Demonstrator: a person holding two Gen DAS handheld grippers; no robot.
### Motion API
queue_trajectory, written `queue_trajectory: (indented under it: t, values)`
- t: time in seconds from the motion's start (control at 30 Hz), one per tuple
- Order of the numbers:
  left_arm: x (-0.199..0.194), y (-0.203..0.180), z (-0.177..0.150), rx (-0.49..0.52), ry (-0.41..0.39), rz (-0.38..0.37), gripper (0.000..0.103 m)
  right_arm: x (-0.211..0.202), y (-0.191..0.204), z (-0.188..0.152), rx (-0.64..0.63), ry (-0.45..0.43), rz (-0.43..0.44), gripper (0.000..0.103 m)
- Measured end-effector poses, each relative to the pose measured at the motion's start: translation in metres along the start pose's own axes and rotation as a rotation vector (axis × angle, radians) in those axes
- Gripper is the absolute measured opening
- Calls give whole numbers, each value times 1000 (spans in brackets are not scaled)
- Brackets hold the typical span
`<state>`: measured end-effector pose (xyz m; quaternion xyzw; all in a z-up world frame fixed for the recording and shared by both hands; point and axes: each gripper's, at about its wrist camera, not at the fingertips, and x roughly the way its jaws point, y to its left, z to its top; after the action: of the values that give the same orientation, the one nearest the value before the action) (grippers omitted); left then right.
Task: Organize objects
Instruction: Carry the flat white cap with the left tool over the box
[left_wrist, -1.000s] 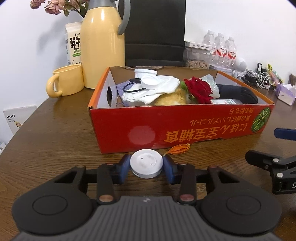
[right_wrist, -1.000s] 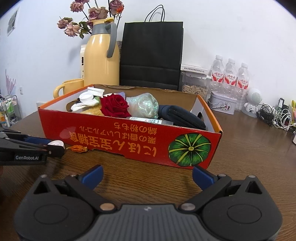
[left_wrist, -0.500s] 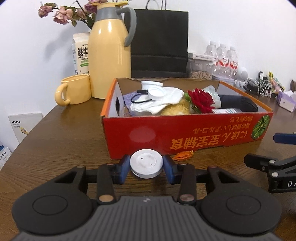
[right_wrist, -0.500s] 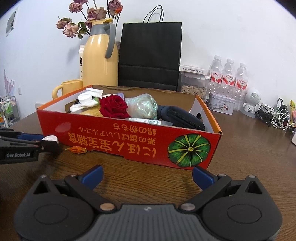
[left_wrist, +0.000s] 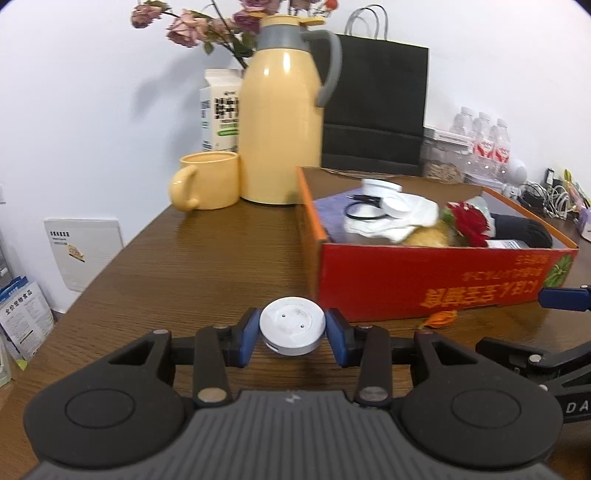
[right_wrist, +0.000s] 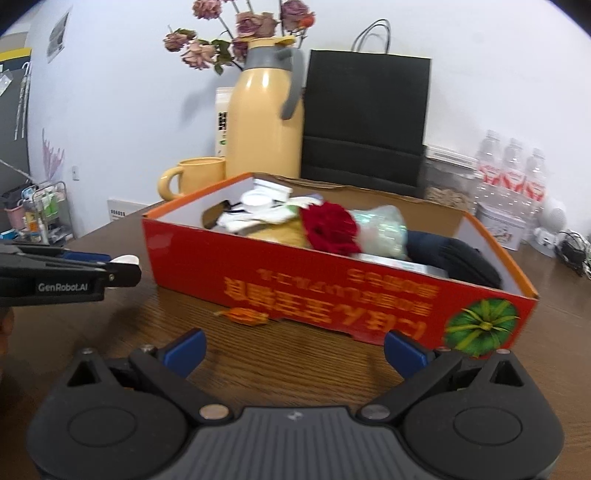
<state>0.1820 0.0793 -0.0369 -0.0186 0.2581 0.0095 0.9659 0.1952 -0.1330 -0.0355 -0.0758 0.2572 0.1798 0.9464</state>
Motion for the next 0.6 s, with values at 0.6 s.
queue_trajectory:
  t: [0.6]
  values:
    - [-9, 34, 3, -43, -37, 21, 40, 42, 37, 17, 12, 79, -17, 69]
